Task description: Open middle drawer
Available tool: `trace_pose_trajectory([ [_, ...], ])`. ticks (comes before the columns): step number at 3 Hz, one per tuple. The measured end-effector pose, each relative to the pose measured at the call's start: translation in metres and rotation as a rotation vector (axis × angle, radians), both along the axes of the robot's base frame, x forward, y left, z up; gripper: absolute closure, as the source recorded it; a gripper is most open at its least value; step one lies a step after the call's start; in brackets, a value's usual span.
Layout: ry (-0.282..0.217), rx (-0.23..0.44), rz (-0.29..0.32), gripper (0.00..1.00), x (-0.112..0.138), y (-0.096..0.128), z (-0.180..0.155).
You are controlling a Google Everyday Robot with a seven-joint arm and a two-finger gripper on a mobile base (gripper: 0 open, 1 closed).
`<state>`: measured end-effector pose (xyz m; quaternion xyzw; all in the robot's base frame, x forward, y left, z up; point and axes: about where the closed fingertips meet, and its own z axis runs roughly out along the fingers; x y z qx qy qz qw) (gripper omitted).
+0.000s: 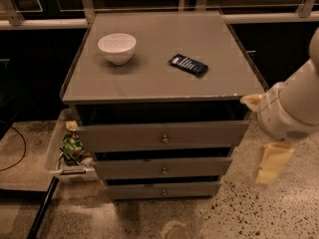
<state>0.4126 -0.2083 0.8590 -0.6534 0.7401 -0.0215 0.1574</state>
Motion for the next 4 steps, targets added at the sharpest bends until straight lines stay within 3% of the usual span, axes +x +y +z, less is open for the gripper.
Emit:
trace_pose_trajectory([
  [1,-0.004,0.042,0.095,0.0,-0.006,-0.002,-0.052],
  [3,0.007,0.057,0.096,0.0,-0.008,-0.003,-0.071],
  [4,0.02,0.1,0.139,0.0,-0.01,-0.003,-0.122],
])
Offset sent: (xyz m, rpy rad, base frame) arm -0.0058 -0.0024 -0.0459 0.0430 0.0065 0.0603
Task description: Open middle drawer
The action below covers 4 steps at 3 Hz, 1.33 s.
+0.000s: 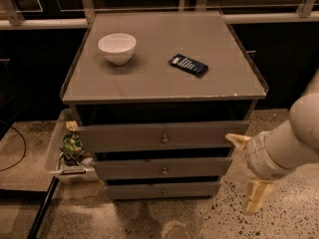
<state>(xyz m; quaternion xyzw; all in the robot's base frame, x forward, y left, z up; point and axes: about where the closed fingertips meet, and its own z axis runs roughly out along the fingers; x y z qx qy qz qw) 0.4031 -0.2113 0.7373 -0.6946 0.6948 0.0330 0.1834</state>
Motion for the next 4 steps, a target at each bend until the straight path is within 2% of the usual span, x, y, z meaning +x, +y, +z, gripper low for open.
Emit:
trace_pose_trajectory([
  [1,-0.033,0.049,0.072,0.0,0.012,0.001,-0.058],
  [2,-0.042,0.085,0.102,0.0,0.036,0.0,-0.122],
  [3,-0.042,0.085,0.102,0.0,0.036,0.0,-0.122],
  [4,-0.067,0.094,0.107,0.0,0.041,0.0,-0.141],
])
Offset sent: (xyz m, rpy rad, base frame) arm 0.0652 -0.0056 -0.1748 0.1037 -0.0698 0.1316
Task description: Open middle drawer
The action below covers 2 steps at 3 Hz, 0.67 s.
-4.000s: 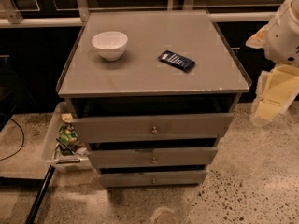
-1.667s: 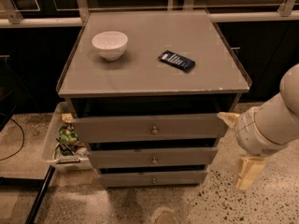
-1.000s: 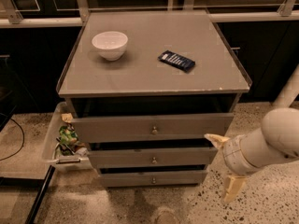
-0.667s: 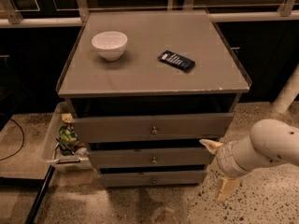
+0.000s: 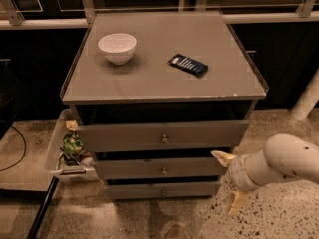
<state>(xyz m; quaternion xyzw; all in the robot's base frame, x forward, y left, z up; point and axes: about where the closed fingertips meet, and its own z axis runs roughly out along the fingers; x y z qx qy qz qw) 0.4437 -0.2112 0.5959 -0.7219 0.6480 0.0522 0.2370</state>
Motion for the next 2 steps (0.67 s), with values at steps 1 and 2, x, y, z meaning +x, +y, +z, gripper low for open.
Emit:
trace_pose_trajectory([
  [1,-0.049,0.036,0.033,0.0,0.018,0.004,-0.034],
  [2,-0.074,0.097,0.078,0.0,0.04,0.014,-0.068],
])
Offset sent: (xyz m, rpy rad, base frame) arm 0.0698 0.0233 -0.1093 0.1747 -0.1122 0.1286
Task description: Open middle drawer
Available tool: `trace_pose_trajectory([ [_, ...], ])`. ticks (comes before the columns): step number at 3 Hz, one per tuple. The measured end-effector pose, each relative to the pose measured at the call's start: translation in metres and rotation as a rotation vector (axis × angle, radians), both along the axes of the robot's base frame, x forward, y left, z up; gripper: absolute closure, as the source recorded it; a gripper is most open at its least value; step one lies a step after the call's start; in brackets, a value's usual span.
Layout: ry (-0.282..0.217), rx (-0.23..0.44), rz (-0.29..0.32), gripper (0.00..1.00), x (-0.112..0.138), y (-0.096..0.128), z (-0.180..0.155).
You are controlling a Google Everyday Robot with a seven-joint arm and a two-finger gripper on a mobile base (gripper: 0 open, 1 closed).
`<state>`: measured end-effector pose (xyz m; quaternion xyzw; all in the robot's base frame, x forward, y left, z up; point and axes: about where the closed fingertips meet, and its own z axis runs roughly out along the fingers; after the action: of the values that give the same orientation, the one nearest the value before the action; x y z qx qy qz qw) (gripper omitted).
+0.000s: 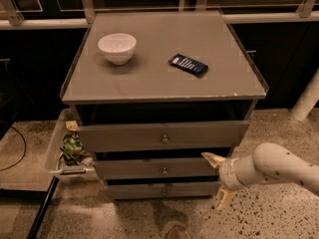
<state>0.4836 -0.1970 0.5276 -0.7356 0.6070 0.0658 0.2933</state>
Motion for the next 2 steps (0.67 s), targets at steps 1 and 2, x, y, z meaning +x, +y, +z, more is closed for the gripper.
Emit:
trace_pose_trajectory([
  [1,0.061,0.051,-0.006,0.0,0.02,0.002,-0.044],
  [2,0.199,0.049,-0.08,0.0,0.044,-0.011,-0.097],
])
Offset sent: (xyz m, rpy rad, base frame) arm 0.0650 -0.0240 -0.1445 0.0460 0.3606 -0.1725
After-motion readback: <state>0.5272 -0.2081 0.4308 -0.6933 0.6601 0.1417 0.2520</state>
